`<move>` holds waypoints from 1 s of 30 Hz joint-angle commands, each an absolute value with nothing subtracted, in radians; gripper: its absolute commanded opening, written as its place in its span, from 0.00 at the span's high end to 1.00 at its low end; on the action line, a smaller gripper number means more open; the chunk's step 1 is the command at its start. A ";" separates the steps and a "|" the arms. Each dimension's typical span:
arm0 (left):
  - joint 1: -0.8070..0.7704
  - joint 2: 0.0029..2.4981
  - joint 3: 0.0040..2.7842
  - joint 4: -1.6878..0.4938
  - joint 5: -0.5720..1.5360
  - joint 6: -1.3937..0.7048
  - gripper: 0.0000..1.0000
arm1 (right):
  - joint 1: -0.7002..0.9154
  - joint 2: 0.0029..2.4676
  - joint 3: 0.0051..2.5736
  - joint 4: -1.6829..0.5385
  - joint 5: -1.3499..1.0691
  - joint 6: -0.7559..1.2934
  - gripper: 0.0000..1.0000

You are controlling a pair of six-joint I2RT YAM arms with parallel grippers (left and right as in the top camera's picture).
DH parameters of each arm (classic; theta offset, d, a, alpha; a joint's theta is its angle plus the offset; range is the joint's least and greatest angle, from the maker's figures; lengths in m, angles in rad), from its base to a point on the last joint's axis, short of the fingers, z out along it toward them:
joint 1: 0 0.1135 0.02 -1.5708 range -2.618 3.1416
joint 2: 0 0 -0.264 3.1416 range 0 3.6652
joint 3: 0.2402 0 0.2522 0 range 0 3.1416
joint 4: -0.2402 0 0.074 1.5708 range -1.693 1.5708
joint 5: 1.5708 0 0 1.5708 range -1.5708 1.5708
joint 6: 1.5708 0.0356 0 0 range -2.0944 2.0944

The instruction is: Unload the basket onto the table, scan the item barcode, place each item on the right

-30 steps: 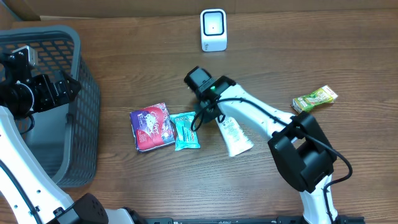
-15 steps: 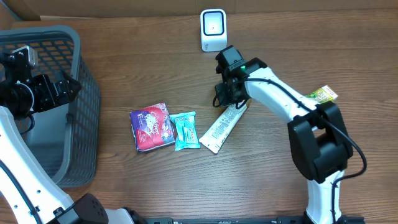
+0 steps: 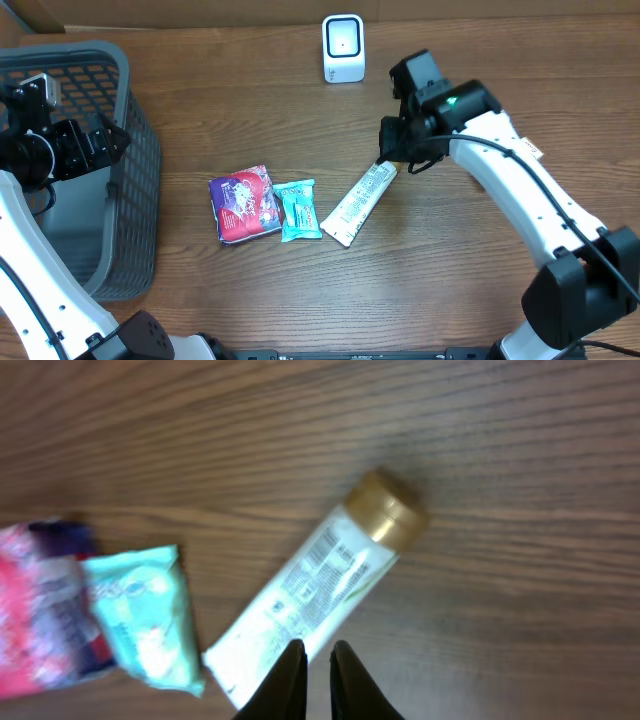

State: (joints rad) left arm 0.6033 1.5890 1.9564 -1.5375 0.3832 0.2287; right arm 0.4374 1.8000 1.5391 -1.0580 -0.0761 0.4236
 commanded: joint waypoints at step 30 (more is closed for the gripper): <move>0.602 1.595 1.958 -1.536 0.381 0.232 0.00 | 0.430 1.839 1.254 -0.587 -0.002 0.233 0.93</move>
